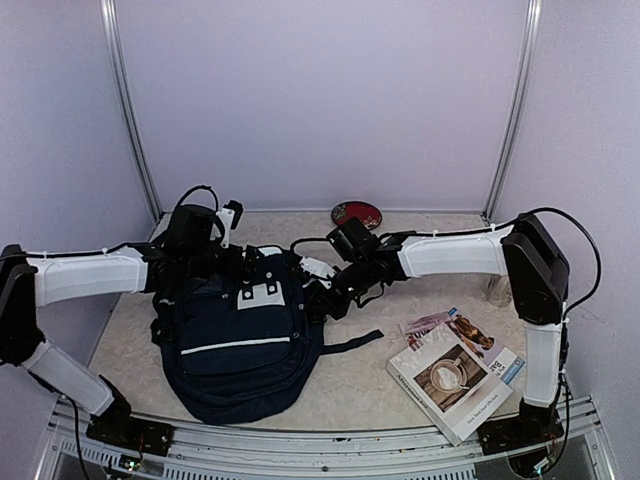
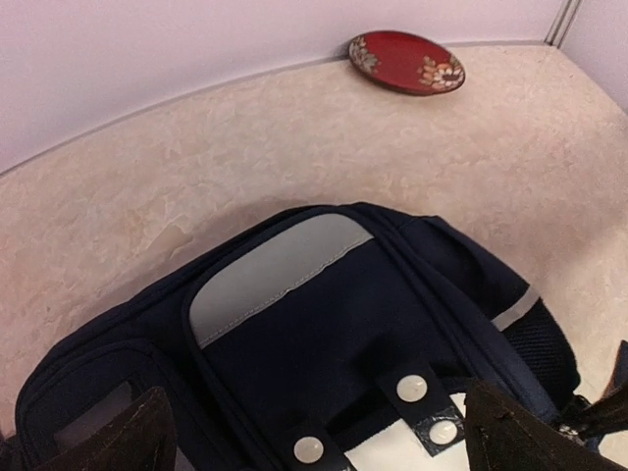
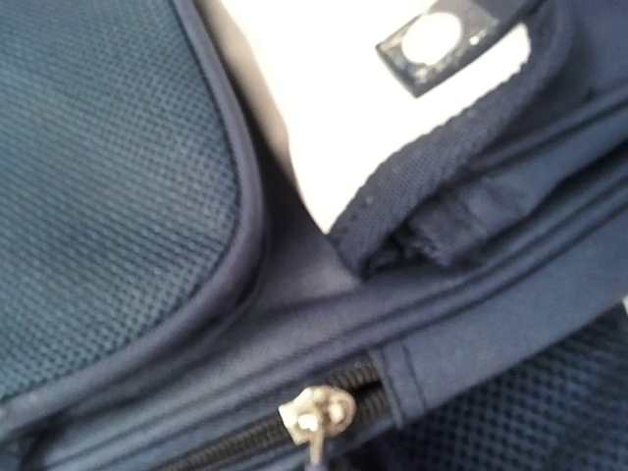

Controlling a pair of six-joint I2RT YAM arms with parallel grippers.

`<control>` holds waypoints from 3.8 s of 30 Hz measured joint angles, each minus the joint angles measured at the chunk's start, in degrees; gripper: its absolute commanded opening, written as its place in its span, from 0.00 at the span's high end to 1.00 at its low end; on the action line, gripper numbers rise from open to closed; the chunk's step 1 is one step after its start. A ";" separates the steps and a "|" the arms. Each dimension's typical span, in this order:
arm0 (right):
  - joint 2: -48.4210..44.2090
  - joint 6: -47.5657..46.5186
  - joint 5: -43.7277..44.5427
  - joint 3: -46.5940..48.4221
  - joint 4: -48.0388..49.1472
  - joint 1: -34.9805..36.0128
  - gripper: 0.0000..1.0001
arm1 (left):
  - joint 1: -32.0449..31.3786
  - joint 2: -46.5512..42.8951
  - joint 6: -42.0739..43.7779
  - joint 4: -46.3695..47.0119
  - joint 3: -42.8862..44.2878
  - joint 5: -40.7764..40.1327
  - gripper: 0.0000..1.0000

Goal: Pack the student bag
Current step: Pick up the student bag from the center of the board, then hold the largest pocket of the student bag, then unzip the largest pocket of the student bag, then adjust the student bag at the center of the board.

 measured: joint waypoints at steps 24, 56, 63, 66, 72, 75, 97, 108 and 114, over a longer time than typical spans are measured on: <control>-18.43 -38.18 24.46 2.16 3.96 1.70 1.00 | -19.65 -21.46 19.52 8.39 -5.09 -1.99 0.08; -27.52 -65.40 10.58 5.16 -3.96 11.32 1.00 | -25.99 -18.82 57.94 -14.64 9.18 -7.48 0.15; -27.52 -65.59 12.55 5.16 -4.11 12.79 1.00 | -25.81 -15.02 65.13 -16.57 12.50 -6.43 0.56; -27.52 -65.66 13.40 5.03 -4.07 12.81 1.00 | -25.64 -14.25 65.81 -17.09 12.72 -5.86 0.95; -29.40 -65.51 15.74 0.46 0.98 13.07 1.00 | -23.61 -14.60 63.43 -18.43 12.44 -3.87 1.00; -31.41 -65.61 17.77 -3.08 5.22 13.33 1.00 | -22.86 -15.54 60.04 -18.45 12.00 -4.09 1.00; -48.94 -58.25 25.83 -27.98 33.51 7.65 1.00 | -16.63 -32.87 26.21 -21.79 6.36 -5.81 1.00; -39.52 -57.61 21.44 -16.35 31.26 4.85 1.00 | -18.01 -44.19 18.23 -13.64 -8.24 6.27 0.36; -31.54 -58.95 18.93 -4.07 29.68 4.13 1.00 | -28.50 -45.22 19.74 -14.38 -9.20 7.63 0.08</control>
